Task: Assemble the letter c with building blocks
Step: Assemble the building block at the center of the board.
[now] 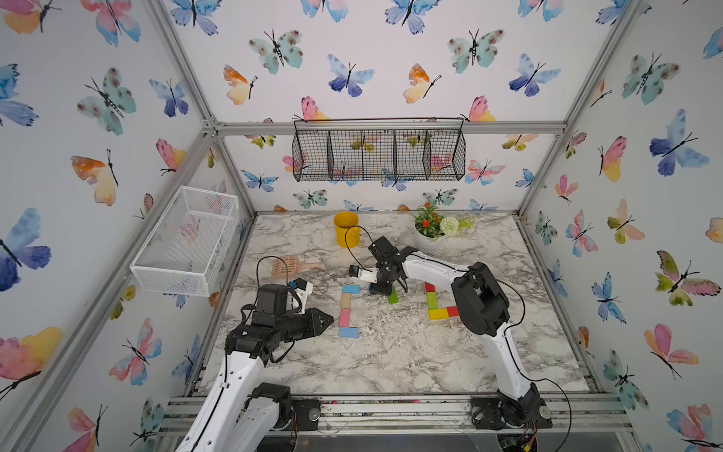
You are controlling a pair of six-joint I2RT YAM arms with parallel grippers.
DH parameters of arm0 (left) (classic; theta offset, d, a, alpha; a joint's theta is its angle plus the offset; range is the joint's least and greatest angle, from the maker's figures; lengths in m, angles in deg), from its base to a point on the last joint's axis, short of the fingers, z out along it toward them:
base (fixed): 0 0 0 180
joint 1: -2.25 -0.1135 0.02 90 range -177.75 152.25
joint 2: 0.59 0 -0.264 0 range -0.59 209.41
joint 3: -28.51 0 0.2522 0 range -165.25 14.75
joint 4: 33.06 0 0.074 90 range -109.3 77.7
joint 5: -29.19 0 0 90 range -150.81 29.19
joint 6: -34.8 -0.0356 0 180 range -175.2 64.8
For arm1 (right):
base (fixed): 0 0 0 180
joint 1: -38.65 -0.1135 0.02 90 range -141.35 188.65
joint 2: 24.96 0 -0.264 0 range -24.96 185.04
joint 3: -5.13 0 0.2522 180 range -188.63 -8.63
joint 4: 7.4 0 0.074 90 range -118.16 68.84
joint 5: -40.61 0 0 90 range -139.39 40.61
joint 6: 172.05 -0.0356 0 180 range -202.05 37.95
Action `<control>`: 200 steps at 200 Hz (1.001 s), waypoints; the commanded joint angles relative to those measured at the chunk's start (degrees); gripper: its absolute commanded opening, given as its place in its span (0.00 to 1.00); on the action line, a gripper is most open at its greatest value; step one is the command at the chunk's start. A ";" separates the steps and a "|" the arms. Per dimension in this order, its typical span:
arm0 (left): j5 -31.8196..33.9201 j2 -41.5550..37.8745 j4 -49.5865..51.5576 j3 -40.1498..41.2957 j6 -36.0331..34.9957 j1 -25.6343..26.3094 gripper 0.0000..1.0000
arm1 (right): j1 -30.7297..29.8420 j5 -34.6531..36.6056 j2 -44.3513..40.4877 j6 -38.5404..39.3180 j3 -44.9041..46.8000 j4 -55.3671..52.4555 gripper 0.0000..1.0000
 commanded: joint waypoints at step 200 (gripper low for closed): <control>0.51 1.34 -0.62 -0.29 0.23 0.22 0.22 | 0.10 0.08 -1.44 4.46 4.40 0.50 0.56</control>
